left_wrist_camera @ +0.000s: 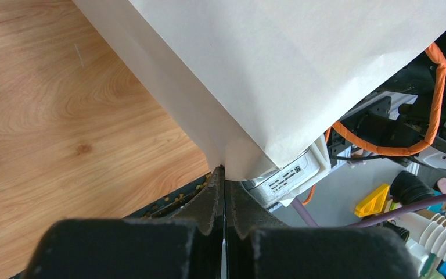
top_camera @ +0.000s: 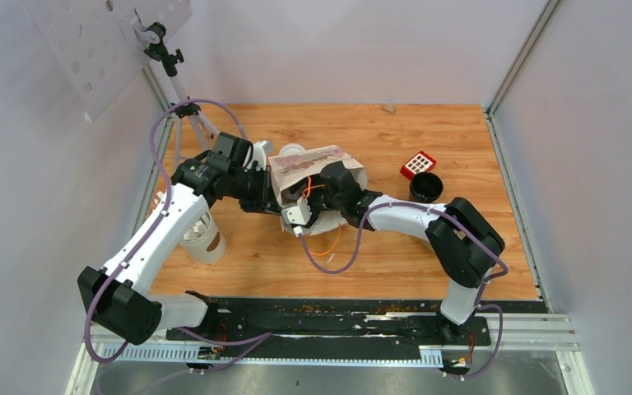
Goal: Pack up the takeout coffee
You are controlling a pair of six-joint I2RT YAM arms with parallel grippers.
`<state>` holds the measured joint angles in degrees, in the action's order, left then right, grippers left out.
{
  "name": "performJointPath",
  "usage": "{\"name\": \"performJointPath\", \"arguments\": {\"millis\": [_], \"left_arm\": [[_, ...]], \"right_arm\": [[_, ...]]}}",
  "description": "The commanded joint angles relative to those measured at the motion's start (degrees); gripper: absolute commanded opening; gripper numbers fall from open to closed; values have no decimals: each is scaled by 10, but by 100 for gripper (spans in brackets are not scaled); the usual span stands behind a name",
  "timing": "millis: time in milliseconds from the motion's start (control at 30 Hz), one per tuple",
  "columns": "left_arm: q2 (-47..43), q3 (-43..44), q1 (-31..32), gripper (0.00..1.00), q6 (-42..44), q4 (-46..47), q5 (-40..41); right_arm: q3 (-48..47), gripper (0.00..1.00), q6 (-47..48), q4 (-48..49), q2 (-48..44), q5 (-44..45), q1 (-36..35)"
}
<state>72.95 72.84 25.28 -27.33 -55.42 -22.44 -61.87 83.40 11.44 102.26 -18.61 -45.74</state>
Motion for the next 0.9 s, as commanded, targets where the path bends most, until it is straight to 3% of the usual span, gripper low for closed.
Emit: {"name": "performJointPath", "arguments": {"millis": [0, 867], "left_arm": [[-22, 2, -1, 0, -7, 2, -20], [-28, -10, 0, 0, -14, 8, -25]], "right_arm": [[3, 73, -12, 30, 13, 1, 6], [2, 73, -42, 38, 42, 9, 16]]}}
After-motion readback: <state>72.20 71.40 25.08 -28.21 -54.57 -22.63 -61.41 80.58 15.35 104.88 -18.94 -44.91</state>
